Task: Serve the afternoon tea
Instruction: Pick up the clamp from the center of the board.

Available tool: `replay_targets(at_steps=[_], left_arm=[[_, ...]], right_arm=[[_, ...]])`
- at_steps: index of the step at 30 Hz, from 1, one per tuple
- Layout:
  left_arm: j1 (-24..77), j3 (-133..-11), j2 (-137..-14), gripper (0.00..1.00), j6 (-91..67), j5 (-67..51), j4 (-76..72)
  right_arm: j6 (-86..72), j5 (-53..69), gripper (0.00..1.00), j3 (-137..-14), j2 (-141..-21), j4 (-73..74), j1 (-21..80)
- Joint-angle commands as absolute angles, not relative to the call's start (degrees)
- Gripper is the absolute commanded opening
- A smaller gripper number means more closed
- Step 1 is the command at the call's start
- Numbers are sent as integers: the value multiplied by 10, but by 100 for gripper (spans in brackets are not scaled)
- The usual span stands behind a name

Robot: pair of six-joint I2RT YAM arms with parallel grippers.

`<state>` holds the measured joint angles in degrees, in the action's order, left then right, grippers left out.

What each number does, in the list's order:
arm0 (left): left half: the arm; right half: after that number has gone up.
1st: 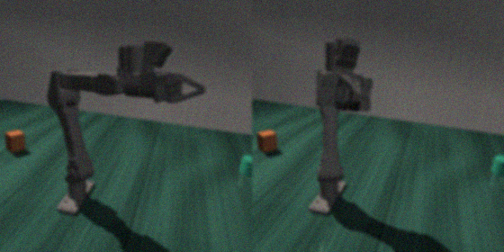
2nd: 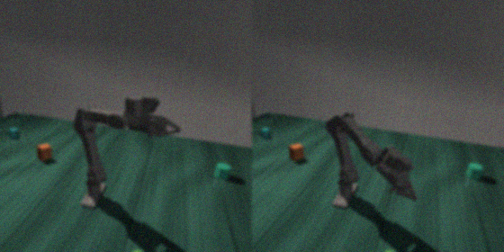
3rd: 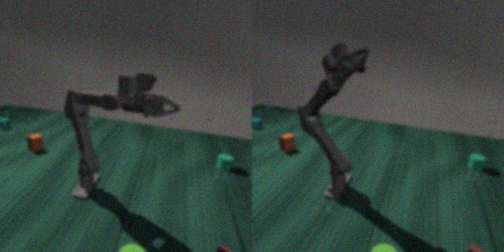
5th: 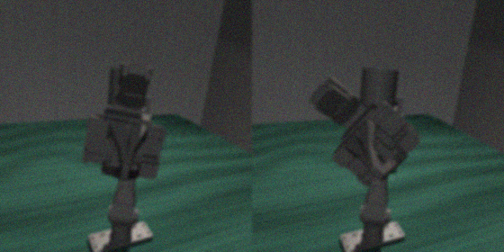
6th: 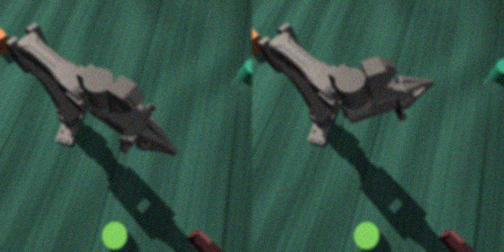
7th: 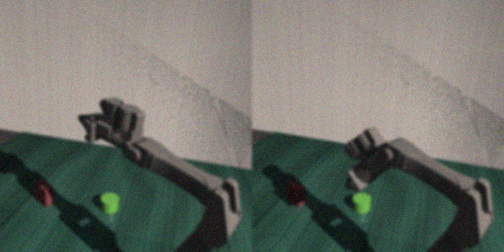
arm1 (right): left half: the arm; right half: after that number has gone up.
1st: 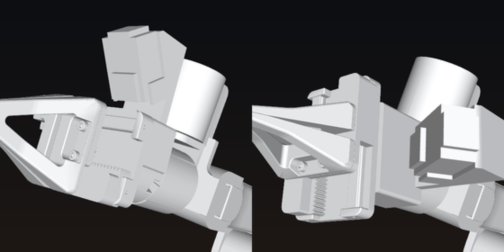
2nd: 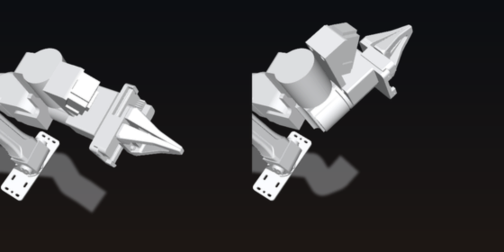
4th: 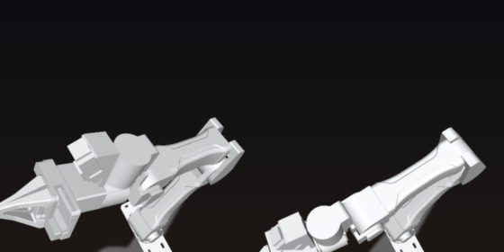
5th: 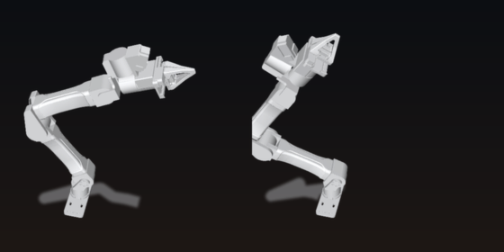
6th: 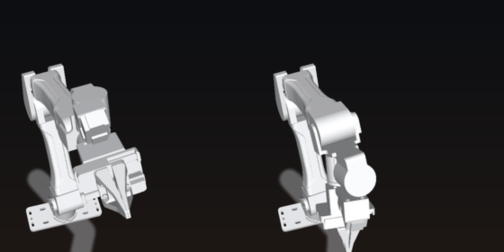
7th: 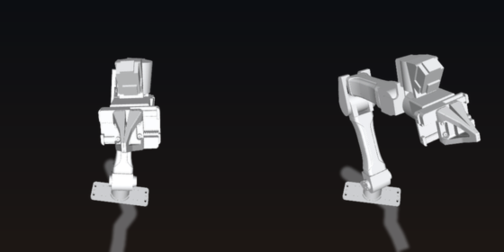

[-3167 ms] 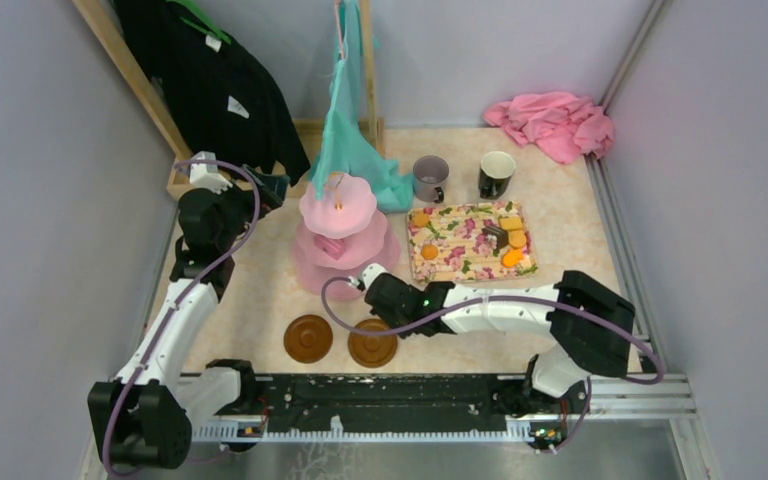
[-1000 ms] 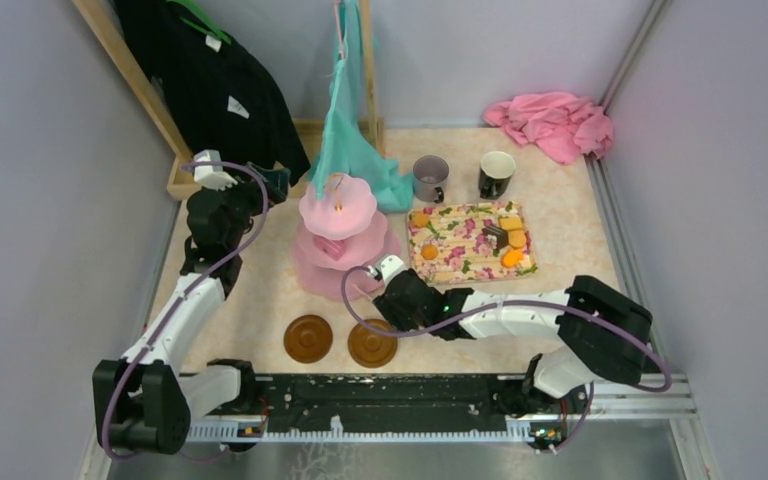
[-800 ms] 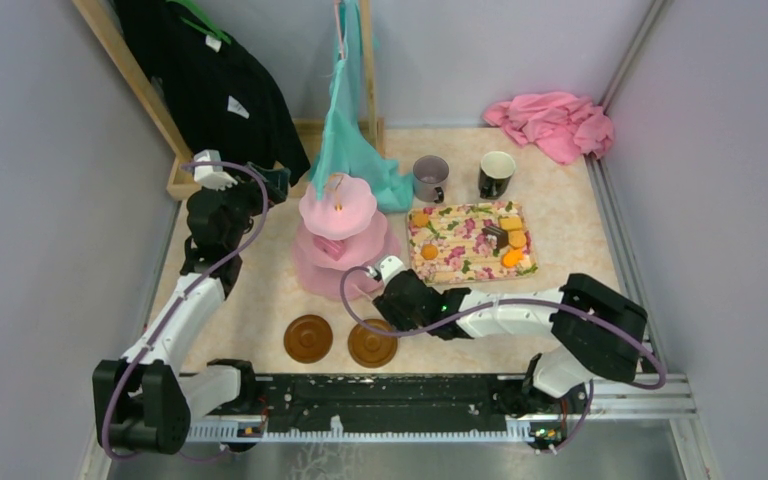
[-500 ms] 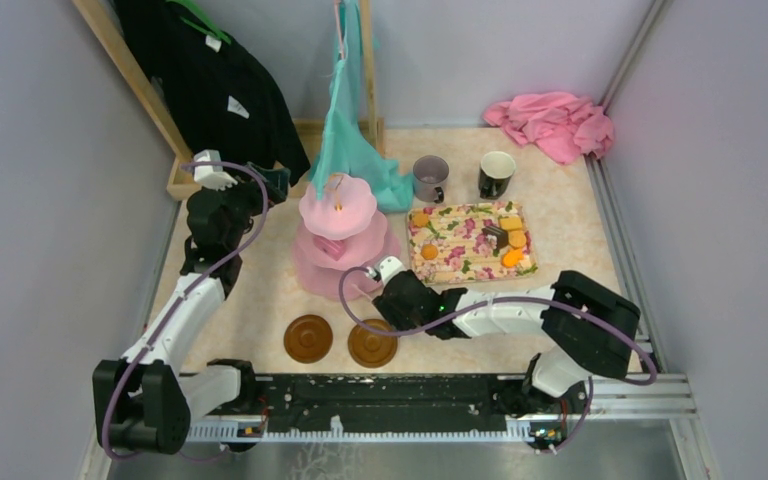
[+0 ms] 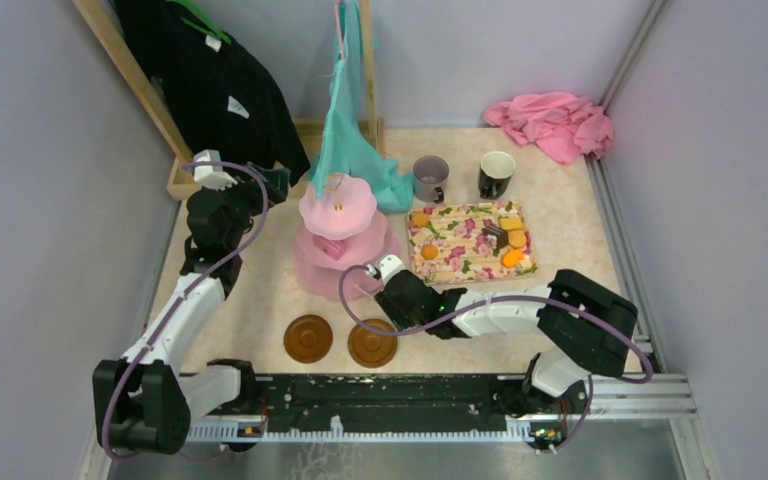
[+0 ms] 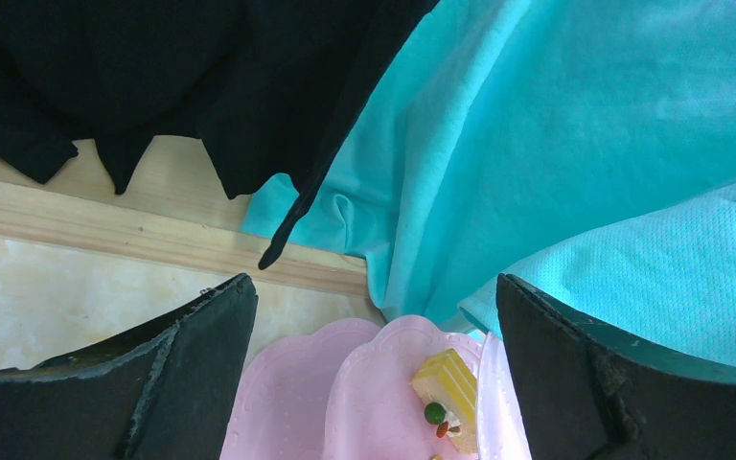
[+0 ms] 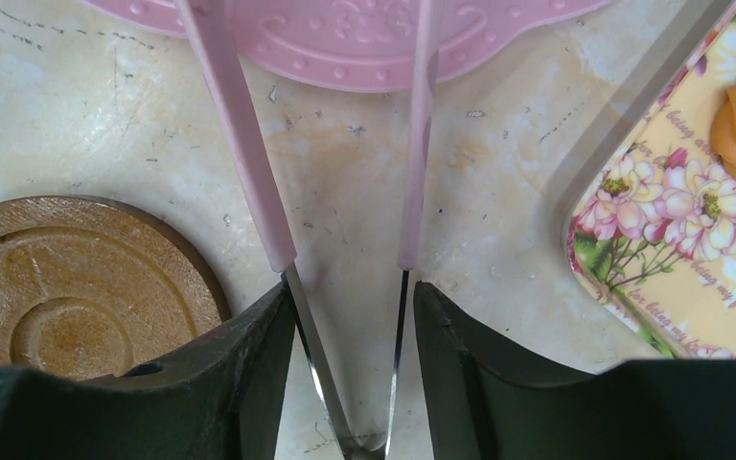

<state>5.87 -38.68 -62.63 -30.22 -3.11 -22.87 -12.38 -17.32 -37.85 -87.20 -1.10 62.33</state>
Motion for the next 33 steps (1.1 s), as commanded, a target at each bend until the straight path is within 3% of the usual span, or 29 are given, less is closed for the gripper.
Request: replay_targets(at_steps=[1,14,33], left_arm=[[61,-388,-625,99,-307,-32,-243],[61,-389,-619,99,-308,-31,-242],[61,-392,-587,99,-322,-26,-220]], right_arm=[[-116,-182,47,-366,-859,-32,615],[-110,-178,37,-367,-824,-19,616],[-182,-201,35,-453,-744,160,616]])
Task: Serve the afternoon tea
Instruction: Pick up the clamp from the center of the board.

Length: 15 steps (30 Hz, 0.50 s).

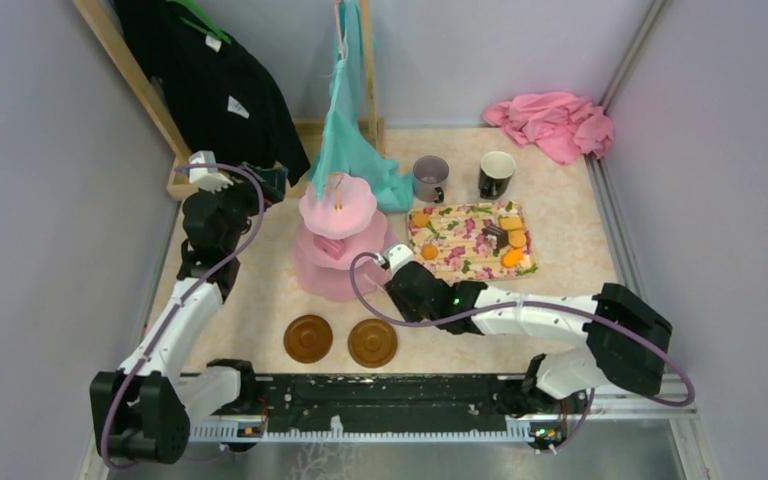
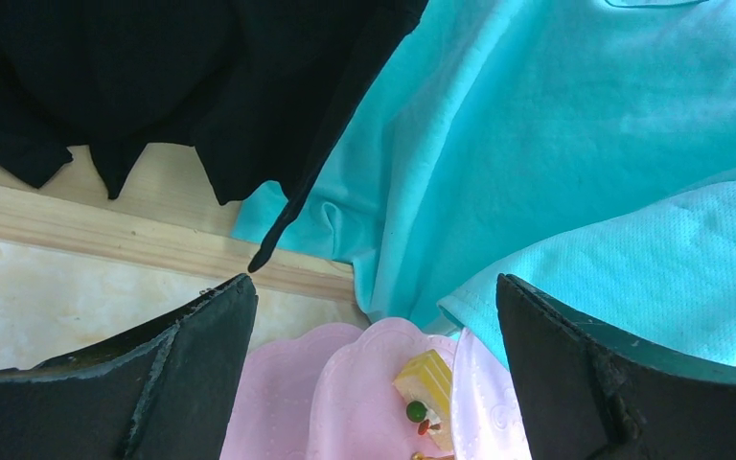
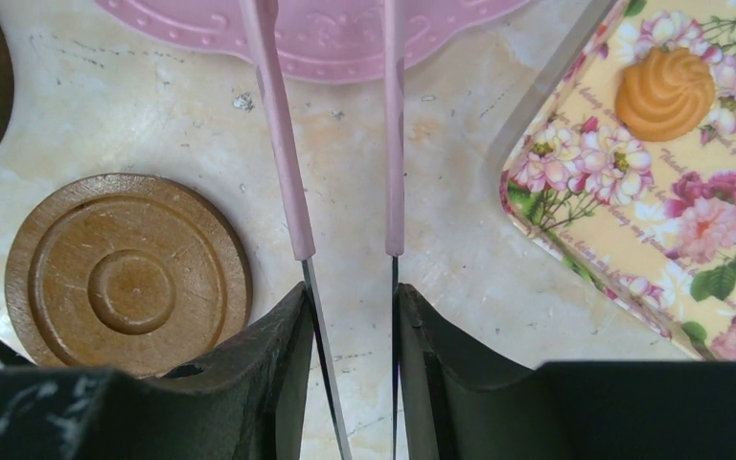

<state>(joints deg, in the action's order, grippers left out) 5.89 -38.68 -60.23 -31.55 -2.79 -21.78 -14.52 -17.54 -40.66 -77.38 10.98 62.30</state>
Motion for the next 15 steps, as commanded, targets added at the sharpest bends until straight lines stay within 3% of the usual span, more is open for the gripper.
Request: replay_targets(at_steps=[1,15], left_arm=[[61,-391,-585,99,-322,-27,-219],[61,-382,-556,99,-333,-26,-224]], right_arm=[[-190,-209,35,-460,-742,175,616],[-272,-299,32,-509,-726,325,584]])
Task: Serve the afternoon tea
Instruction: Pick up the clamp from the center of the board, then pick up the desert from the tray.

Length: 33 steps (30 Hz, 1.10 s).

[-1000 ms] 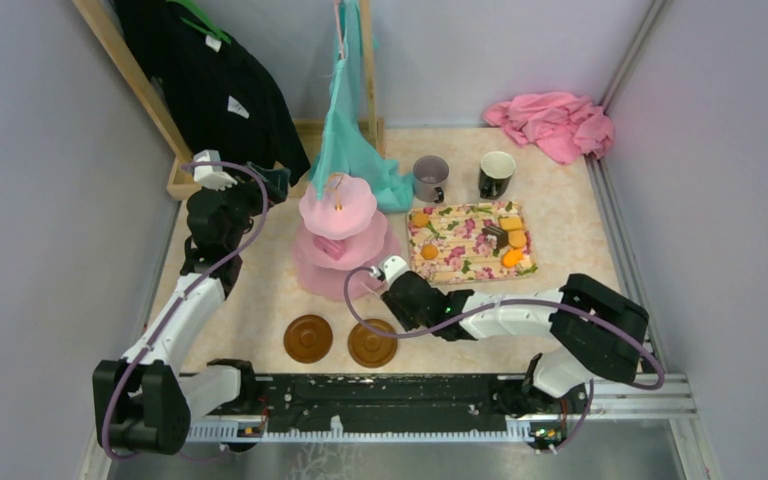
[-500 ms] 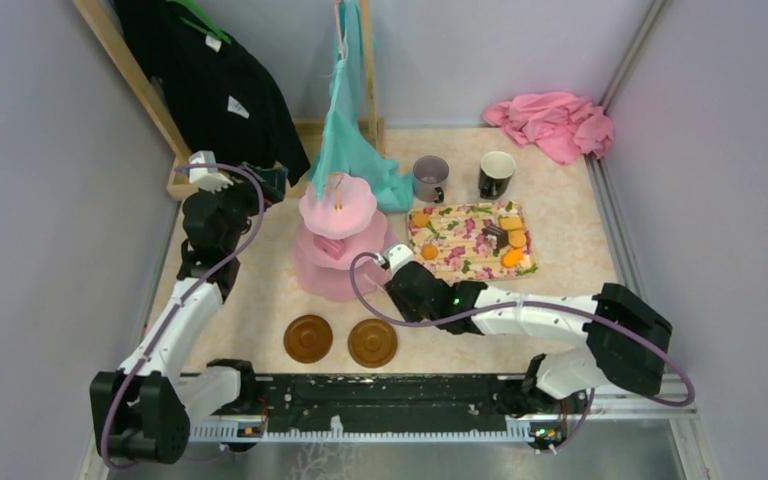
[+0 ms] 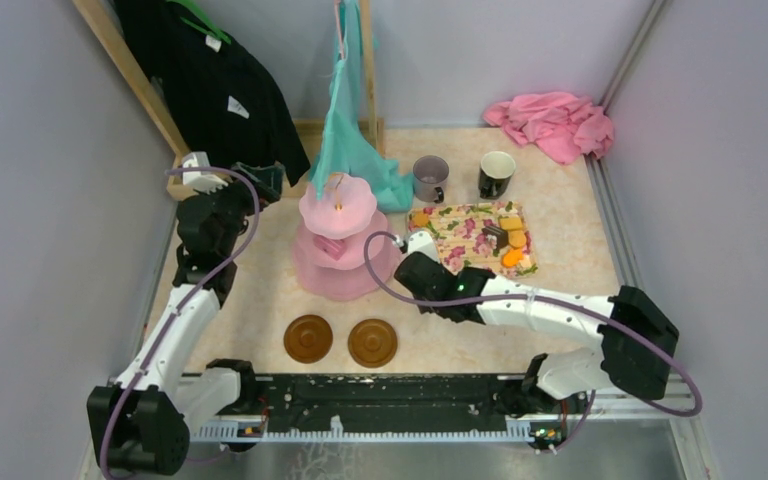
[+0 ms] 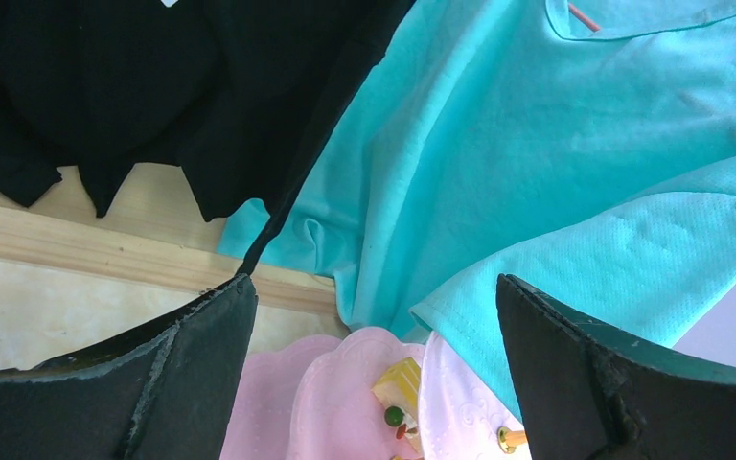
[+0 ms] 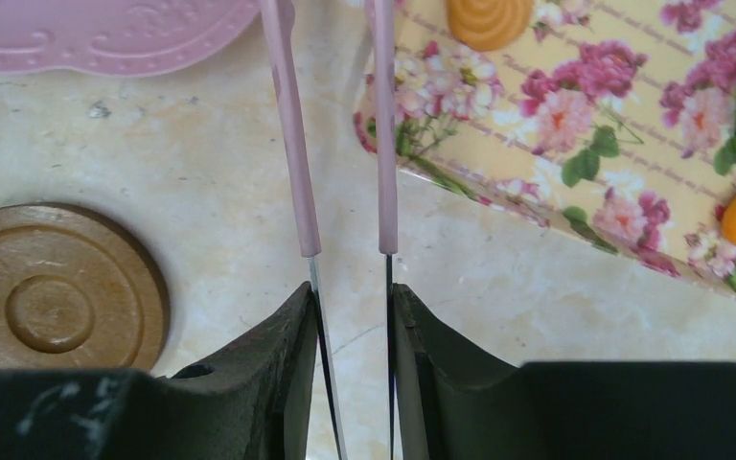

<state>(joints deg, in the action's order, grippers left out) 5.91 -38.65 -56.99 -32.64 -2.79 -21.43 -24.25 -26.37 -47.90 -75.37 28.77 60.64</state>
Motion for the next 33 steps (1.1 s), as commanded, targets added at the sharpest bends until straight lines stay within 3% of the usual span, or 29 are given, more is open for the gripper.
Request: replay_targets(at_steps=[1,17,33], left_arm=[[61,-380,-556,99,-334,-26,-225],[59,-373,-558,99,-355,-36,-237],[53,-372,-562,99,-364,-44,-243]], right_arm=[[-274,-299,32,-509,-725,329,578],[-247,-258,32,-501,-758,318,478],[-240,-216,32,-497,-777,302,469]])
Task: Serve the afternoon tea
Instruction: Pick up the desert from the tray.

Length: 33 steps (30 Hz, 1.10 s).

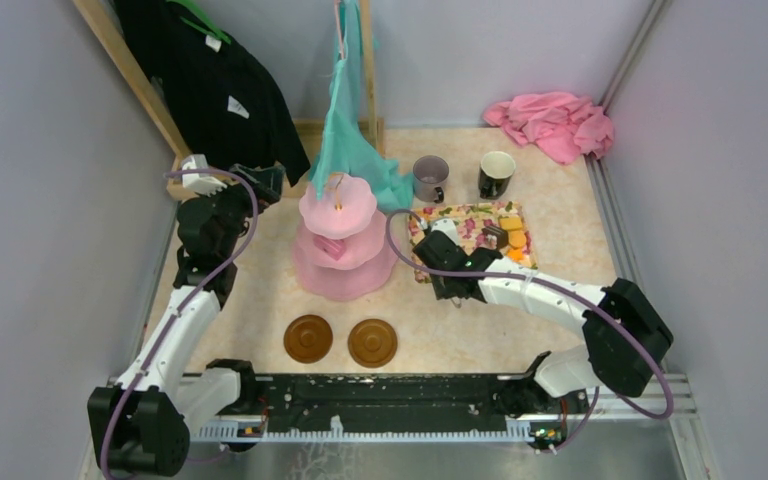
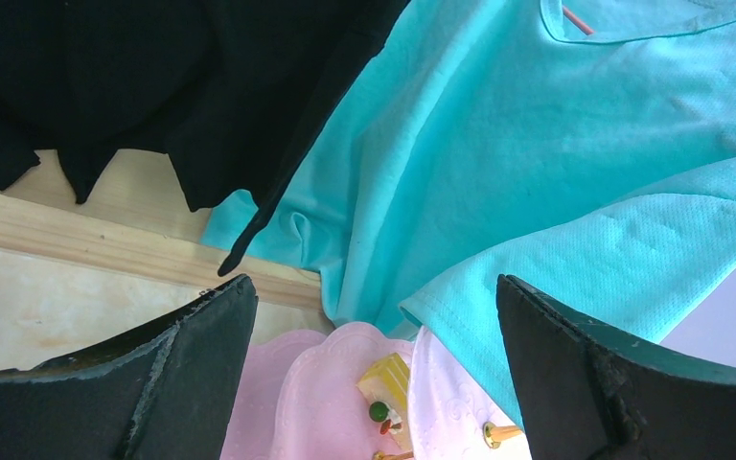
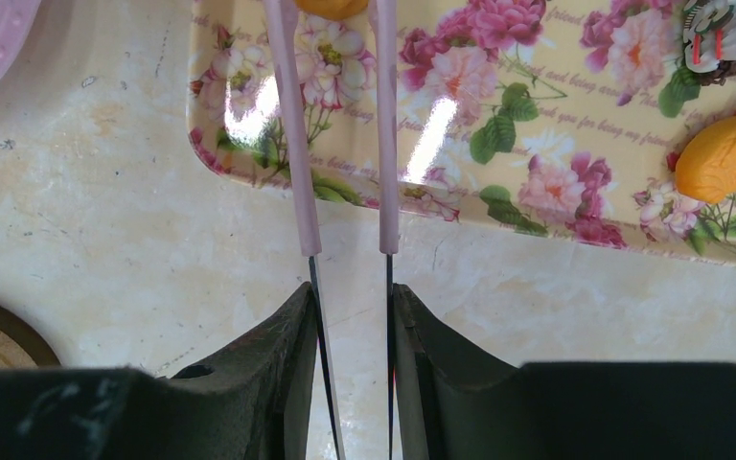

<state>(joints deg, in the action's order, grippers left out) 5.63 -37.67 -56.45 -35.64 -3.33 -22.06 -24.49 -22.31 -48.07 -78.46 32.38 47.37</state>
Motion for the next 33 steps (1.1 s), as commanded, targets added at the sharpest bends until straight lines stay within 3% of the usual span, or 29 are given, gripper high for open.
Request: replay_targets(at_steps=[1,33], left_arm=[[53,-372,-561,99,-364,-44,-243],[38,-369,-567,99,-375,-55,-251]], right_arm=[[-240,-215,32,-496,-778,302,469],[-222,-207,38,-533,-850,285,438]])
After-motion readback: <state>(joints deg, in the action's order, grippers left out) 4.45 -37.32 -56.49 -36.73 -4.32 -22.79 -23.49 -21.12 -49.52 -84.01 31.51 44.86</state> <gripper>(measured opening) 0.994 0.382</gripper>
